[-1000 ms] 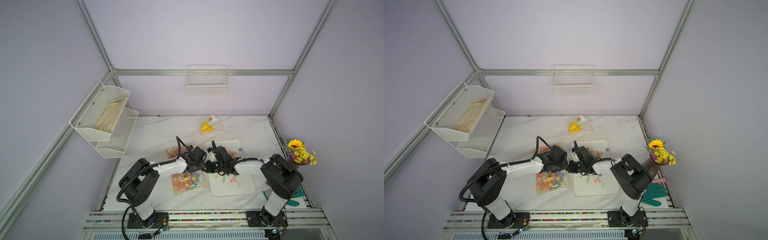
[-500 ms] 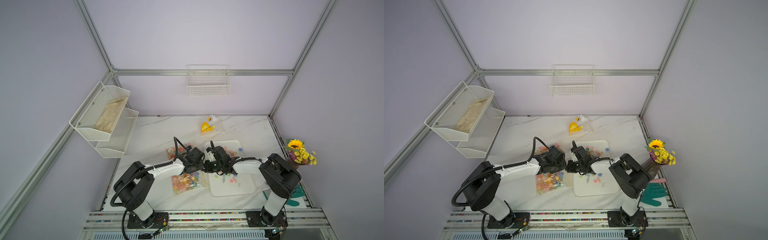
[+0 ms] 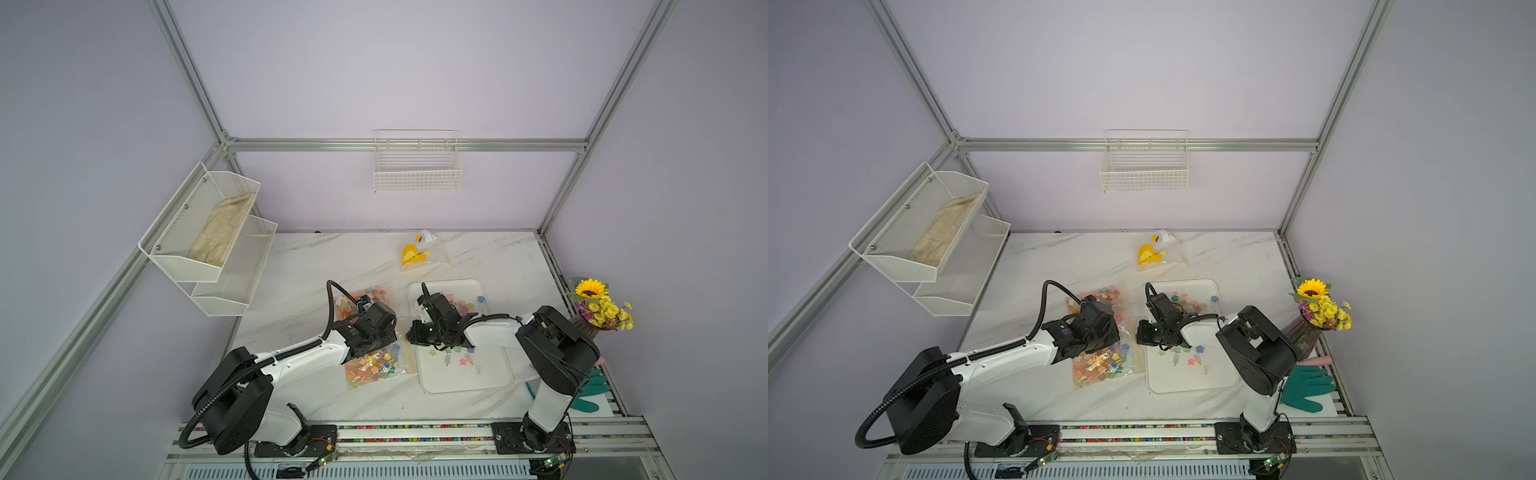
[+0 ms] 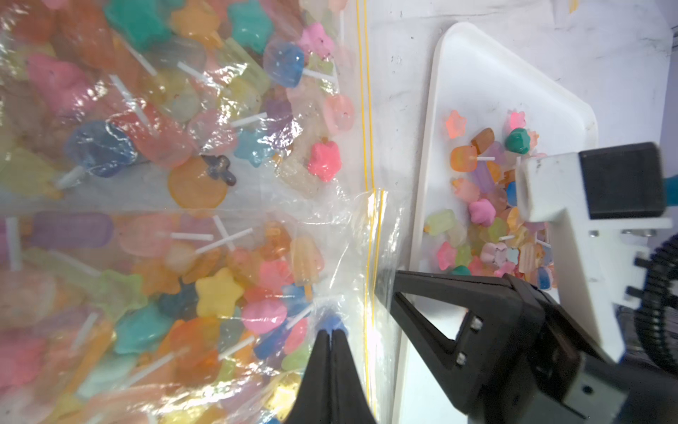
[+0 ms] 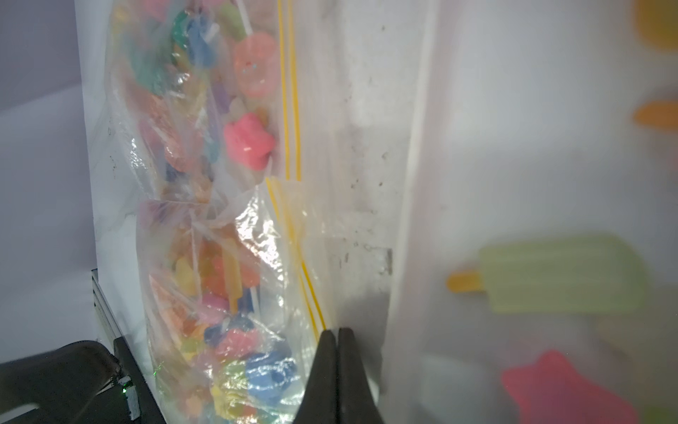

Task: Pour candies out of the ziploc bag
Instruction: Open the ziploc bag at the center of the board.

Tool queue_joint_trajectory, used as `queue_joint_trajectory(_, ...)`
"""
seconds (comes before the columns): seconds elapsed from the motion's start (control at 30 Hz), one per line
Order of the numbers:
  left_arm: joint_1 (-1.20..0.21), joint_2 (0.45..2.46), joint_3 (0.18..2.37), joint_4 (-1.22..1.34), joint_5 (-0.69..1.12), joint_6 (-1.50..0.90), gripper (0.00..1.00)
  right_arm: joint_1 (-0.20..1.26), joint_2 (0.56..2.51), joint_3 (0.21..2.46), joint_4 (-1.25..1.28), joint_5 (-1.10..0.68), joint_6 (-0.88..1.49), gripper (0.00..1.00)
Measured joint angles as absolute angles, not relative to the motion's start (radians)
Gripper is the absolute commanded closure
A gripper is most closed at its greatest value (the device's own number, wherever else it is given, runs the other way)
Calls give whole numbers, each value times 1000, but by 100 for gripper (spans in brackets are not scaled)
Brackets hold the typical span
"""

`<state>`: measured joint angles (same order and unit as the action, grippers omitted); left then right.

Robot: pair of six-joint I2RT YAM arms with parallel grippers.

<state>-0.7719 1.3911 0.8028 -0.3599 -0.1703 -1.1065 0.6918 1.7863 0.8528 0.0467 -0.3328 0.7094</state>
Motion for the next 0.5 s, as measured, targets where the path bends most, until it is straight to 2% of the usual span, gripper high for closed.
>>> queue_joint_trajectory(0.03, -771, 1391, 803, -357, -170, -1107, 92, 692, 1786, 850, 53, -339, 709, 100)
queue_joint_trajectory(0.1, -769, 1391, 803, -355, -165, -1107, 64, 692, 1786, 847, 66, -362, 702, 100)
queue_joint_trajectory(0.2, -766, 1395, 803, -344, -157, -1108, 46, 692, 1786, 845, 88, -393, 692, 100)
queue_joint_trajectory(0.3, -766, 1408, 804, -327, -152, -1107, 43, 694, 1786, 845, 104, -417, 683, 100)
queue_joint_trajectory(0.5, -766, 1499, 806, -288, -126, -1105, 45, 698, 1784, 845, 117, -442, 670, 100)
